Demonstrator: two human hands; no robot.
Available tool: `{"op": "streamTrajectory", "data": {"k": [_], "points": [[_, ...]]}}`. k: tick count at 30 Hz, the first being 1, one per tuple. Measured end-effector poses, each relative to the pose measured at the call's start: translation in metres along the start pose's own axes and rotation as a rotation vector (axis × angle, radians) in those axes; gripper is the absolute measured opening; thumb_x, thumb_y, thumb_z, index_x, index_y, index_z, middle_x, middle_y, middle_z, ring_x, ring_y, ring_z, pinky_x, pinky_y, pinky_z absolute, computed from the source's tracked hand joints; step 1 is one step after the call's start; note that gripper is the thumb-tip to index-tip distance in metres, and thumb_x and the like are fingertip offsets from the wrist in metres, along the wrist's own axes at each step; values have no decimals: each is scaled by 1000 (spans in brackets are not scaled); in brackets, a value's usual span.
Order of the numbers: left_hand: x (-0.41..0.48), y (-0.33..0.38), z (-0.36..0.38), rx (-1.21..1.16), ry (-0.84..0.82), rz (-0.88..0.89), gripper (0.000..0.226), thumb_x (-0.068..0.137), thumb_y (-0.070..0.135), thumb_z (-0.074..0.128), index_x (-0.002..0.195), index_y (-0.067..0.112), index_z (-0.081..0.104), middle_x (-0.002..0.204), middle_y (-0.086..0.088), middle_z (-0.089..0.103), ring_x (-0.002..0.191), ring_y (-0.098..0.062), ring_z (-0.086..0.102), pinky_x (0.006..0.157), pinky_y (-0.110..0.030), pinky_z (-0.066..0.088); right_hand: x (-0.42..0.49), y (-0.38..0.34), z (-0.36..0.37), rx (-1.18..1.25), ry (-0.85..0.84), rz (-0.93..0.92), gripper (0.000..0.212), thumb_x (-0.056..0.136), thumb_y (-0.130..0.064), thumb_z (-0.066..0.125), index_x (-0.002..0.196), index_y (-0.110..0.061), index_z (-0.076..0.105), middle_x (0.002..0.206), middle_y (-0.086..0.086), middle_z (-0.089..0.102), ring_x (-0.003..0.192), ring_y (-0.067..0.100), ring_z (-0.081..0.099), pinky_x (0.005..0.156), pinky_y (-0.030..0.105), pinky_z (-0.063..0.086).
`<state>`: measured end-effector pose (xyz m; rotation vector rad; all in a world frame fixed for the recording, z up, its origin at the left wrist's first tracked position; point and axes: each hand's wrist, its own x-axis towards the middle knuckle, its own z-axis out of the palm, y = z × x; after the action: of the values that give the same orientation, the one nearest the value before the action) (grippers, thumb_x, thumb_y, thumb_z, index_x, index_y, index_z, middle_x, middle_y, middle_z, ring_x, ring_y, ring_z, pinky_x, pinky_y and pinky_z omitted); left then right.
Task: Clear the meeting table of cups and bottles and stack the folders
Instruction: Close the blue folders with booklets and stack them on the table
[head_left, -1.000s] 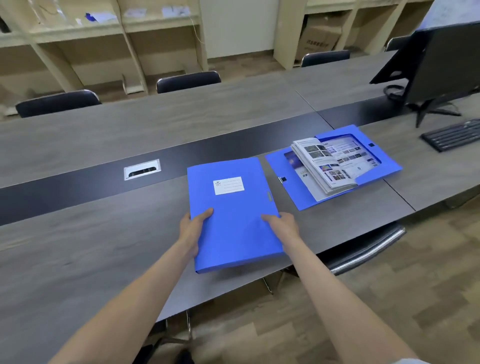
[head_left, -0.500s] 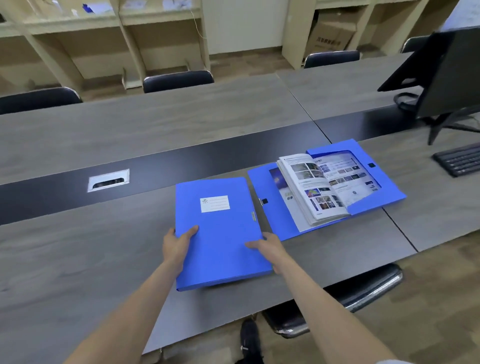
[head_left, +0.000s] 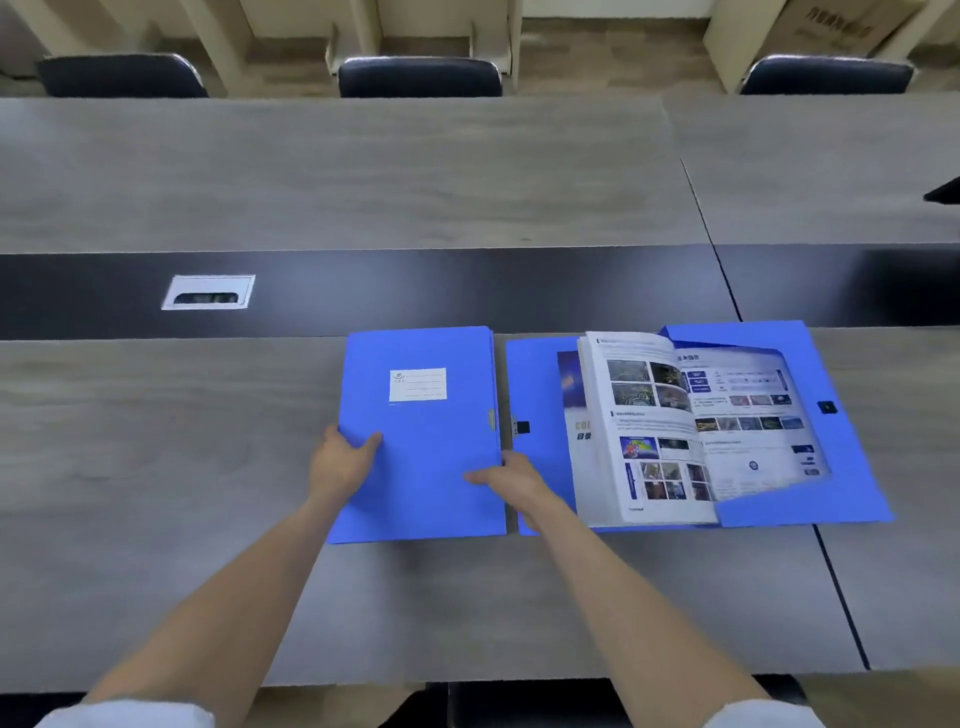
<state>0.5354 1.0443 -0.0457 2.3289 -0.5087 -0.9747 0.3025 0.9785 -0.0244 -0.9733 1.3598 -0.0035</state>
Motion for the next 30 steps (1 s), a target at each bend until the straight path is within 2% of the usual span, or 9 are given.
{"op": "streamTrajectory", "data": {"k": [3, 7, 9, 12, 16, 18, 20, 25, 30], "points": [[-7, 8, 14, 144, 81, -54, 70, 97, 34, 64, 148, -4, 36, 145, -26, 49, 133, -43, 48, 107, -48, 42, 7, -3, -11, -124, -46, 11, 55, 79, -28, 76, 127, -11, 55, 130, 3, 62, 117, 23, 61, 103, 37, 50], [-53, 37, 59, 308, 318, 209, 57, 97, 23, 63, 145, -1, 45, 140, -25, 50, 128, -40, 50, 100, -48, 43, -7, -11, -46, -194, -16, -134, 38, 91, -16, 65, 125, -1, 59, 122, 7, 65, 98, 26, 62, 86, 36, 51], [-82, 52, 97, 237, 269, 299, 35, 96, 19, 63, 128, 4, 61, 124, -17, 63, 112, -35, 61, 88, -44, 49, -18, -11, -70, -193, 65, -281, 32, 93, -13, 61, 123, -2, 62, 124, 12, 66, 97, 28, 63, 89, 40, 52], [-118, 79, 155, 170, 23, 299, 15, 94, 19, 65, 107, 12, 68, 104, -12, 69, 93, -30, 68, 83, -41, 55, -29, 0, -122, -208, 238, -478, 29, 92, -5, 55, 119, -6, 66, 120, 10, 67, 94, 21, 63, 89, 36, 54], [-136, 93, 209, 155, -124, 71, 61, 93, 29, 71, 143, 6, 47, 136, -19, 49, 103, -29, 56, 83, -34, 47, -21, 24, -203, -458, 557, -469, 44, 89, -12, 64, 132, -8, 57, 134, 12, 54, 126, 30, 49, 99, 37, 42], [-134, 90, 222, 201, -60, -1, 82, 86, 39, 77, 149, 3, 39, 143, -24, 43, 123, -39, 53, 97, -43, 46, -13, 38, -232, -512, 529, -320, 65, 87, -30, 71, 145, -12, 45, 146, 13, 45, 135, 33, 42, 104, 43, 42], [-130, 92, 228, 253, 1, -38, 91, 82, 46, 79, 148, 0, 37, 144, -27, 42, 132, -42, 46, 100, -47, 44, -5, 52, -248, -551, 420, -199, 81, 88, -45, 68, 153, -13, 32, 153, 14, 37, 140, 36, 37, 106, 48, 41], [-126, 105, 224, 366, 1, -138, 105, 80, 64, 72, 149, -3, 33, 145, -27, 48, 135, -43, 46, 97, -45, 46, 7, 67, -265, -553, 343, -148, 85, 91, -55, 61, 158, -17, 23, 159, 10, 29, 146, 35, 27, 106, 49, 41], [-130, 108, 203, -6, -21, -16, 36, 90, 36, 74, 107, 5, 65, 95, -4, 65, 87, -29, 59, 72, -42, 53, 9, 66, -271, -538, 299, -151, 87, 90, -56, 60, 159, -20, 22, 162, 7, 27, 148, 32, 26, 112, 49, 37]]}}
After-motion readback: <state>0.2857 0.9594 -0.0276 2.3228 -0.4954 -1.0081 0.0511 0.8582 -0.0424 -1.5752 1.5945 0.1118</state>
